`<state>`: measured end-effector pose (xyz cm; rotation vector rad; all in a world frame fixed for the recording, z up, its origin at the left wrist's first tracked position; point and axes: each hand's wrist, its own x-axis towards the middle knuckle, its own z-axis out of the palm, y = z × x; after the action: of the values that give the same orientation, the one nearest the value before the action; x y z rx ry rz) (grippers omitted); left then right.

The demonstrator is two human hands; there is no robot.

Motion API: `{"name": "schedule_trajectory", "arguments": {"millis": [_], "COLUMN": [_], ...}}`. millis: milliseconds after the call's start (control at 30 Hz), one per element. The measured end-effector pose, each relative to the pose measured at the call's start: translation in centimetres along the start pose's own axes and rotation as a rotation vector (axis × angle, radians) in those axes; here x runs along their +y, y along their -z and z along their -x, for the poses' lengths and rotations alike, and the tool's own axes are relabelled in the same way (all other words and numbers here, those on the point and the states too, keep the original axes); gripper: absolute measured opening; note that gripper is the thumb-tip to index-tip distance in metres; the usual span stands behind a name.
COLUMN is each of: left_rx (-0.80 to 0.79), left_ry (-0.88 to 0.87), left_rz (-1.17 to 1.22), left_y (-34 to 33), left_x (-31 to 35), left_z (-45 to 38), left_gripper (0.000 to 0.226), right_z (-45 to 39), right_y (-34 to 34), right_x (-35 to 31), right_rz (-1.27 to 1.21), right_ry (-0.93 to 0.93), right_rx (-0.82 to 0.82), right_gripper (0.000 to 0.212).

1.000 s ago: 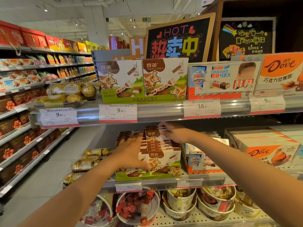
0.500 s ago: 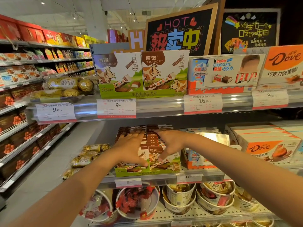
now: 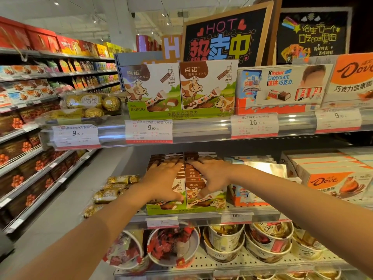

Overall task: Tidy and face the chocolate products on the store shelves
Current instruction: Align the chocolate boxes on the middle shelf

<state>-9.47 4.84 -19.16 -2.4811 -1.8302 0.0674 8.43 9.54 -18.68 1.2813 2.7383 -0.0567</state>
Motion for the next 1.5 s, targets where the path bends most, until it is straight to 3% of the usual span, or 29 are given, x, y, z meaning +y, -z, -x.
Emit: {"name": "schedule_trajectory", "arguments": {"millis": [133, 267, 300, 400, 600, 800, 867, 1000, 1200, 1400, 1500], "left_rx": [0.005, -0.001, -0.001, 0.017, 0.023, -0.029, -0.059, -0.104, -0.044, -0.045, -0.068], "left_ry": [-0.05, -0.051, -0.053, -0.068, -0.086, -0.051, -0.047, -0.057, -0.062, -0.097, -0.132], "left_rz": [0.036, 0.045, 0.062, 0.117, 0.133, 0.146, 0.132, 0.138, 0.23, 0.309, 0.261], "left_y": [0.3, 0.1, 0.1, 0.0, 0.0, 0.0, 0.3, 0.4, -0.2, 0.1, 0.1], "left_x": [0.5, 0.5, 0.4, 0.3, 0.3, 0.0, 0.2, 0.2, 0.0, 0.1, -0.1], "left_z": [0.1, -0.3, -0.3, -0.3, -0.1, -0.4, -0.6, -1.7, -2.7, -2.8, -2.5], "left_gripper": [0.103, 0.089, 0.087, 0.083, 0.078, 0.109, 0.112, 0.109, 0.097, 0.091, 0.11], "right_z": [0.7, 1.0, 0.7, -0.6, -1.4, -0.4, -0.3, 0.2, 0.4, 0.3, 0.3], "right_y": [0.7, 1.4, 1.6, 2.1, 2.4, 3.6, 3.6, 2.1, 2.4, 1.9, 2.0], "right_x": [-0.2, 0.5, 0.9, 2.0, 2.4, 2.6, 2.4, 1.0, 1.9, 1.8, 1.8], "right_rz": [-0.12, -0.707, -0.713, -0.505, -0.422, -0.462, -0.488, -0.459, -0.499, -0.515, -0.534], "right_ry": [-0.008, -0.163, -0.223, -0.31, -0.22, -0.156, -0.159, -0.191, -0.113, -0.08, -0.083], "right_rx": [-0.038, 0.201, 0.245, 0.145, 0.029, -0.025, -0.087, -0.226, -0.36, -0.262, -0.274], "right_gripper": [0.095, 0.058, 0.054, 0.053, 0.038, 0.033, 0.038, 0.076, 0.11, 0.09, 0.091]}}
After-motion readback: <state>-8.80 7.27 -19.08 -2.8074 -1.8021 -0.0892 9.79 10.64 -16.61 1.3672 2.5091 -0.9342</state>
